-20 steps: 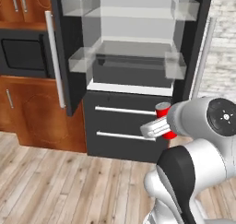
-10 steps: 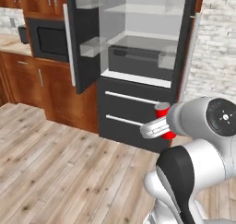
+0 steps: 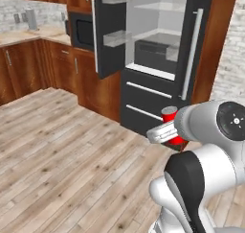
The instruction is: Open the fridge, grab two sodas, and place both sodas inside the bowl with ice on the dining counter.
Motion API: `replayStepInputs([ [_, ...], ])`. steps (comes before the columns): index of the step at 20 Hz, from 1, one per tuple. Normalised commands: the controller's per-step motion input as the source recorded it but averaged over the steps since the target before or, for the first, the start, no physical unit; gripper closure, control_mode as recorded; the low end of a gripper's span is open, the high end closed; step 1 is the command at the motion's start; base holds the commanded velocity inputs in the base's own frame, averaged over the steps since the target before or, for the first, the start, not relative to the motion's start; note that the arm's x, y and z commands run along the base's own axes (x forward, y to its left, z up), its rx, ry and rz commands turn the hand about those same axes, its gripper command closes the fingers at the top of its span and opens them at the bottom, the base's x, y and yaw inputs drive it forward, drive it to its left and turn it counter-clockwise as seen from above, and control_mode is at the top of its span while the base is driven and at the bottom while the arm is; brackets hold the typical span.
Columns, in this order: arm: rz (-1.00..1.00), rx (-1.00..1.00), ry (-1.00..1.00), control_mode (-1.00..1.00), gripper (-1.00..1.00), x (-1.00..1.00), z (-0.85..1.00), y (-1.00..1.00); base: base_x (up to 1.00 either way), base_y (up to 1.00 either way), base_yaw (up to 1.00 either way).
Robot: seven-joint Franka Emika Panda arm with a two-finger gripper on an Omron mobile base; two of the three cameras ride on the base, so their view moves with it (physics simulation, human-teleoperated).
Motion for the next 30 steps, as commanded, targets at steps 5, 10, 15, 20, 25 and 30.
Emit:
replayStepInputs([
  [5, 0.00, 0.00, 0.00, 1.00, 1.00, 0.00, 0.00, 0.00, -0.95, -0.03, 0.45],
  [10, 0.00, 0.00, 0.00, 1.00, 1.00, 0.00, 0.00, 0.00, -0.91, 0.10, 0.42],
  [15, 0.00, 0.00, 0.00, 1.00, 1.00, 0.00, 0.00, 0.00, -0.85, 0.59, 0.35],
  [20, 0.00, 0.00, 0.00, 1.00, 1.00, 0.00, 0.00, 0.00, -0.60, 1.00, 0.21],
  [25, 0.00, 0.00, 0.00, 1.00, 1.00, 0.00, 0.00, 0.00, -0.37, 1.00, 0.12],
  [30, 0.00, 0.00, 0.00, 1.00, 1.00, 0.00, 0.00, 0.00, -0.24, 1.00, 0.11],
])
